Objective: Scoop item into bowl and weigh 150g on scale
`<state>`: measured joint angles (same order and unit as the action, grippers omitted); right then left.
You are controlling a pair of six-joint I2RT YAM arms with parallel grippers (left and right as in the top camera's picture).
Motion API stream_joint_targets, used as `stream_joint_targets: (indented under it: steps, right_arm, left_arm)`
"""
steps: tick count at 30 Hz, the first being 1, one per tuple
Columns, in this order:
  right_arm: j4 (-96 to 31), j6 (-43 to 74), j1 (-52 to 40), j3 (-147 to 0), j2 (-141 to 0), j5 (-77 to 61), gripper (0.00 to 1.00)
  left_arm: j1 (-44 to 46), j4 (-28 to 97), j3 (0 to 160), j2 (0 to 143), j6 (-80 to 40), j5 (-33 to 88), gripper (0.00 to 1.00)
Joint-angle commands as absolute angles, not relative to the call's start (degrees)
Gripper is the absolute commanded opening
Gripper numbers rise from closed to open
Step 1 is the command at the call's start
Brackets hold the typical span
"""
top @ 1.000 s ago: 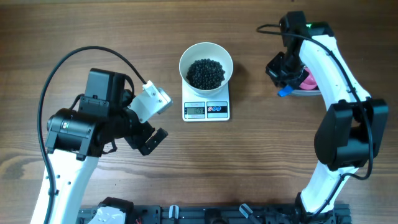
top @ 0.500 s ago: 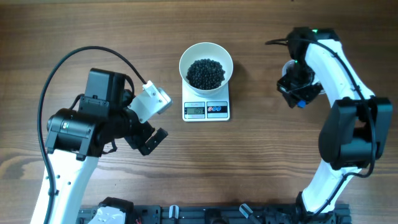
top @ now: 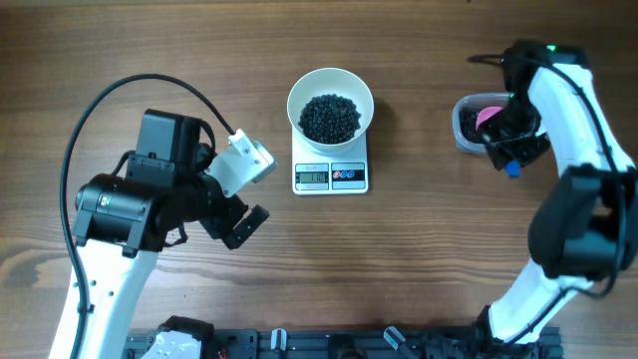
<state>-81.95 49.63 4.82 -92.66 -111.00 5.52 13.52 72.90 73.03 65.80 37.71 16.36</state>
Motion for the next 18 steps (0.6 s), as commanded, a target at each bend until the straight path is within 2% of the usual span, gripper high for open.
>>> stream_joint_targets:
  steps: [1, 2, 3, 4, 6, 8, 9, 12, 16, 17, 18]
  right_arm:
    - [-82.1, 50.8, 4.7, -95.4, -97.3, -1.3, 0.04]
    - [-82.2, 51.2, 4.7, -95.4, -95.0, -1.2, 0.09]
    - [-82.0, 52.4, 4.7, -95.2, -90.9, -1.2, 0.21]
    - [-82.2, 54.0, 4.7, -95.1, -87.9, -0.7, 0.28]
    - [-82.3, 58.1, 4.7, -93.8, -82.9, 1.1, 0.31]
    - [-82.2, 62.1, 4.7, -90.4, -78.2, 2.0, 0.53]
    - [-81.9, 63.5, 4.7, -87.9, -76.2, 2.0, 0.61]
    - [-78.6, 66.3, 4.7, -79.7, -71.4, 0.7, 0.76]
    - [-65.3, 66.9, 4.7, -63.4, -64.4, -4.5, 0.96]
    - [-63.2, 67.7, 4.7, -60.5, -63.2, -4.9, 1.00]
    - [-60.2, 68.4, 4.7, -56.5, -61.3, -5.2, 1.00]
  left_arm:
    - [13.2, 72.7, 73.4, 66.0, 38.8, 16.4, 1.00]
    - [13.2, 72.7, 73.4, 66.0, 38.8, 16.4, 1.00]
    - [13.2, 72.7, 73.4, 66.0, 38.8, 16.4, 1.00]
    - [13.2, 72.7, 73.4, 66.0, 38.8, 16.4, 1.00]
    - [13.2, 72.7, 73.4, 66.0, 38.8, 16.4, 1.00]
    - [13.2, 72.7, 73.4, 66.0, 38.8, 16.4, 1.00]
    - [13.2, 72.7, 73.4, 66.0, 38.8, 16.4, 1.00]
    - [13.2, 72.7, 73.4, 66.0, 38.8, 16.4, 1.00]
    - [13.2, 72.7, 73.4, 66.0, 38.8, 16.4, 1.00]
    - [13.2, 72.7, 73.4, 66.0, 38.8, 16.4, 1.00]
    - [13.2, 72.7, 73.4, 66.0, 38.8, 16.4, 1.00]
